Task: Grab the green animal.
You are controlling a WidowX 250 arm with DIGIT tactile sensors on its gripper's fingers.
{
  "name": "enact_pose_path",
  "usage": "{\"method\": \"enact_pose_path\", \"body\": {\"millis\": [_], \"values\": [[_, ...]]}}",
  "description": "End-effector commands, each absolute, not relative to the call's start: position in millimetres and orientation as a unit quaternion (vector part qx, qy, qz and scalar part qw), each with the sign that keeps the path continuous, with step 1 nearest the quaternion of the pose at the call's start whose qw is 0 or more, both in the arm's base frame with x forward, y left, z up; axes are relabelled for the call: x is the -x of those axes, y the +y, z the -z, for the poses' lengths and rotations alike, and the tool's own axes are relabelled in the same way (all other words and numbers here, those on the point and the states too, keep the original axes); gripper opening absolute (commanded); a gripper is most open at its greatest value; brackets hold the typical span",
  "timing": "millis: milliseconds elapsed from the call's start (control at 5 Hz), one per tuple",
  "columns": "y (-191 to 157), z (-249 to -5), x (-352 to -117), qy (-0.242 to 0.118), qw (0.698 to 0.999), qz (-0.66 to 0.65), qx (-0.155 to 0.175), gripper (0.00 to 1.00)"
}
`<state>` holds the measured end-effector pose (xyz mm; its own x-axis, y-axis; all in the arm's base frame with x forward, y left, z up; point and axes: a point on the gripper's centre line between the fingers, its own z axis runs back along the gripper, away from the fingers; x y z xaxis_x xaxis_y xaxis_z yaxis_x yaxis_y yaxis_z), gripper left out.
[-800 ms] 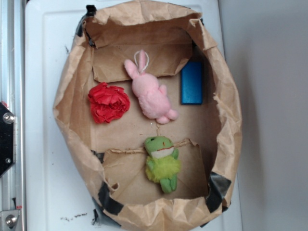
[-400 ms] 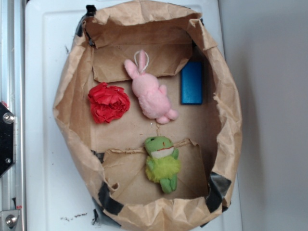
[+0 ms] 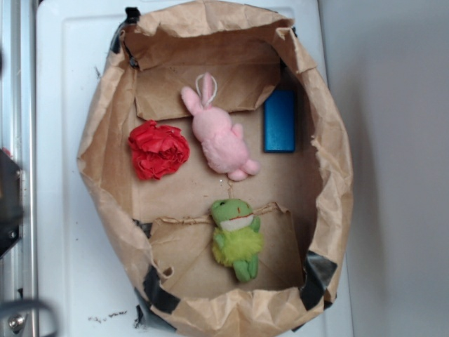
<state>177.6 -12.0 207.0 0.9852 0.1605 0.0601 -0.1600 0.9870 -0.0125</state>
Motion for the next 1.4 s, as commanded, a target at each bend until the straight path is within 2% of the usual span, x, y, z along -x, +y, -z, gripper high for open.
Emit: {"method": "enact_pose_path", "body": {"millis": [0, 200, 400, 800, 1000, 1200], "values": [[-15, -191, -247, -0.122, 0.992, 0.036, -0.004, 1.0], [-1, -175, -255, -0.133, 0.978, 0.16, 0.007, 1.0], [11, -168, -268, -0.086, 0.97, 0.225, 0.013, 1.0], [11, -168, -268, -0.086, 0.97, 0.225, 0.013, 1.0], [0, -158, -254, -0.155, 0.926, 0.342, 0.026, 1.0], [-9, -133, -278, -0.204, 0.889, 0.408, 0.027, 1.0]]}}
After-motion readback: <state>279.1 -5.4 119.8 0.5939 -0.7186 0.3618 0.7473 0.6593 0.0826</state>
